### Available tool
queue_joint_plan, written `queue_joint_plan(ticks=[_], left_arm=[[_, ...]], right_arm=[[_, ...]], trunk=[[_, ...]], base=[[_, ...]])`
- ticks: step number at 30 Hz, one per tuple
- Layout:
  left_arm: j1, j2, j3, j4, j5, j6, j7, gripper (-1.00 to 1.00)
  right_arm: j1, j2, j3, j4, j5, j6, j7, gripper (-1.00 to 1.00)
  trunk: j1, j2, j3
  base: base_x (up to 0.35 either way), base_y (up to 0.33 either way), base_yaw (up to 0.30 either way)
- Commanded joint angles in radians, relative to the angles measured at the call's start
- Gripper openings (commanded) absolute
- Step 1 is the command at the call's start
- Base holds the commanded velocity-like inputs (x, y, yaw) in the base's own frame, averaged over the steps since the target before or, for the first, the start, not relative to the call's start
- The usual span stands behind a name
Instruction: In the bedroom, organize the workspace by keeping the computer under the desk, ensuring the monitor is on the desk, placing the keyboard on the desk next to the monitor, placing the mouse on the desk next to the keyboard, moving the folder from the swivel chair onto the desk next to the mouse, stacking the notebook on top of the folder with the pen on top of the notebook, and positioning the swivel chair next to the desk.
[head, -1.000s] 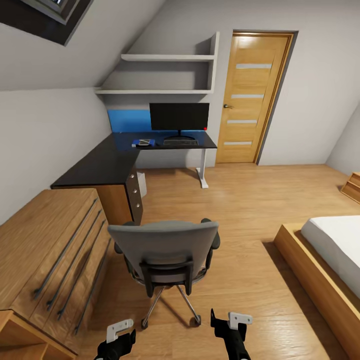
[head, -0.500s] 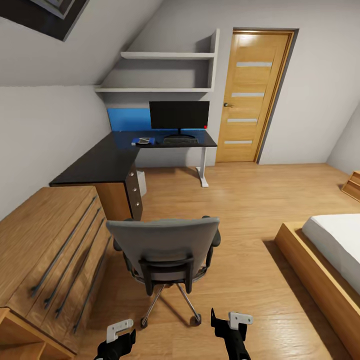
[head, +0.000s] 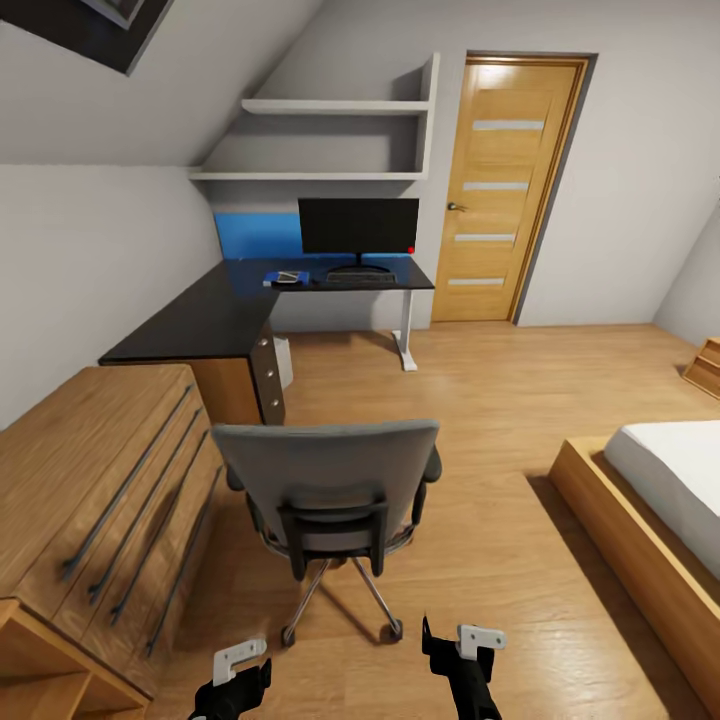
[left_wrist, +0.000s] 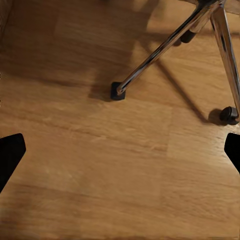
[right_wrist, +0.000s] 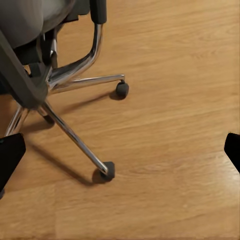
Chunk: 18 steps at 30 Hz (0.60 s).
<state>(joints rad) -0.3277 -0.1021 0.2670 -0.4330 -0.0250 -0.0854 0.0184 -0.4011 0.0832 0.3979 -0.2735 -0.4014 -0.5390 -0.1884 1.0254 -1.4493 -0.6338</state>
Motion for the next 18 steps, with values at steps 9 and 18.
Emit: queue_joint_plan(ticks=[9,18], left_arm=[[-0.001,0.000,0.004,0.000,-0.003,-0.004,0.002,1.00],[-0.001,0.001,0.005,0.000,-0.003,-0.004,0.002,1.00]], right_arm=[[-0.001,0.000,0.009,0.000,-0.004,-0.003,-0.008,1.00],[-0.001,0.000,0.009,0.000,-0.005,-0.003,-0.008,1.00]], trunk=[[0.034,-0.064,-0.029],[0.069,-0.127,-0.057]], base=[[-0.109,0.000,0.000],[-0.105,0.000,0.000]])
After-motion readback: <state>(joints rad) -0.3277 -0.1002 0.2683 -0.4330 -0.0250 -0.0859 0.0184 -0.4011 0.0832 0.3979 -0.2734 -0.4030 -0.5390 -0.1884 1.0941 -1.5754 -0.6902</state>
